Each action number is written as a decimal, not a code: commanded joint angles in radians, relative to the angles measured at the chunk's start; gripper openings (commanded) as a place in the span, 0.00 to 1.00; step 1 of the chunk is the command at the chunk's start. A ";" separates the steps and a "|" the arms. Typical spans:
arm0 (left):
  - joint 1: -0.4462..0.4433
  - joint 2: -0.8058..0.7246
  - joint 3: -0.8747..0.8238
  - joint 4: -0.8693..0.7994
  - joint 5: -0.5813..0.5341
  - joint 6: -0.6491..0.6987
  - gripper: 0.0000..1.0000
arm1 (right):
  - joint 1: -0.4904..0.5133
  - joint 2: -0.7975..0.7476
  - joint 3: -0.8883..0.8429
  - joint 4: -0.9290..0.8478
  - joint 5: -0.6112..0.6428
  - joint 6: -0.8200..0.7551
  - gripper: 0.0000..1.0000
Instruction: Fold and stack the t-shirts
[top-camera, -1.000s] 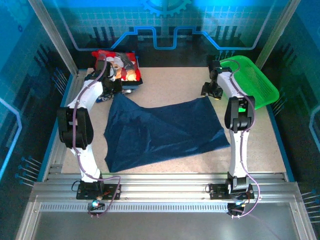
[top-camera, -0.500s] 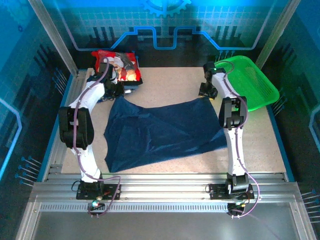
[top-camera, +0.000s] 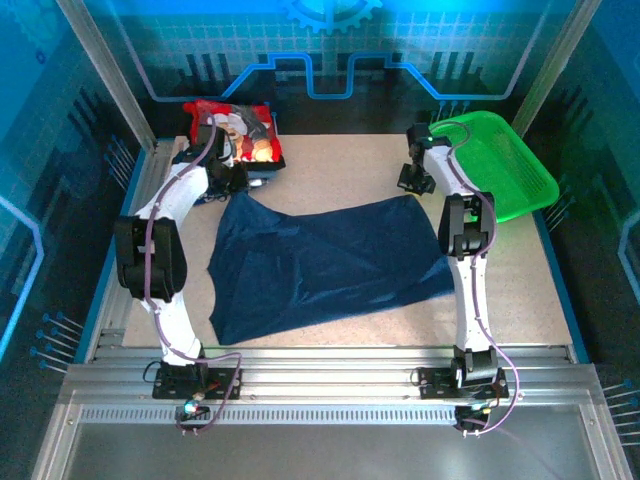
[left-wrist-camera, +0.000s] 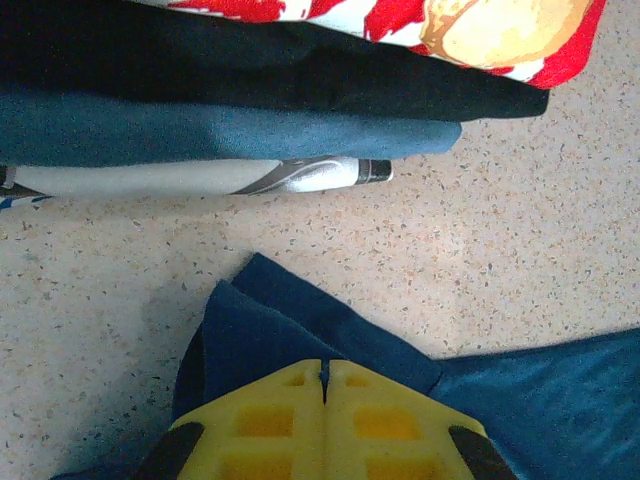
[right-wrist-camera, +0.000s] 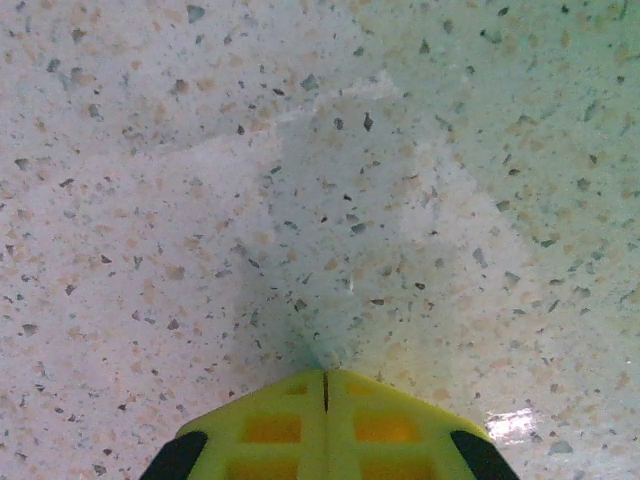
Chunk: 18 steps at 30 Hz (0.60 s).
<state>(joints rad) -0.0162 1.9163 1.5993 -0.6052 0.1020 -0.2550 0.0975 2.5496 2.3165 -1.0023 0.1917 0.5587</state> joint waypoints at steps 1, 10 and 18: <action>-0.005 -0.064 -0.026 -0.019 0.003 0.015 0.00 | 0.004 -0.076 -0.047 0.061 0.026 -0.001 0.00; -0.005 -0.167 -0.126 0.024 -0.001 0.036 0.00 | 0.004 -0.207 -0.186 0.132 0.015 -0.045 0.00; -0.005 -0.314 -0.275 0.076 0.008 0.027 0.00 | 0.006 -0.343 -0.366 0.212 0.023 -0.084 0.00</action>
<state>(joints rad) -0.0162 1.6695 1.3693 -0.5659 0.1020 -0.2356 0.0975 2.2681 1.9934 -0.8349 0.2024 0.5034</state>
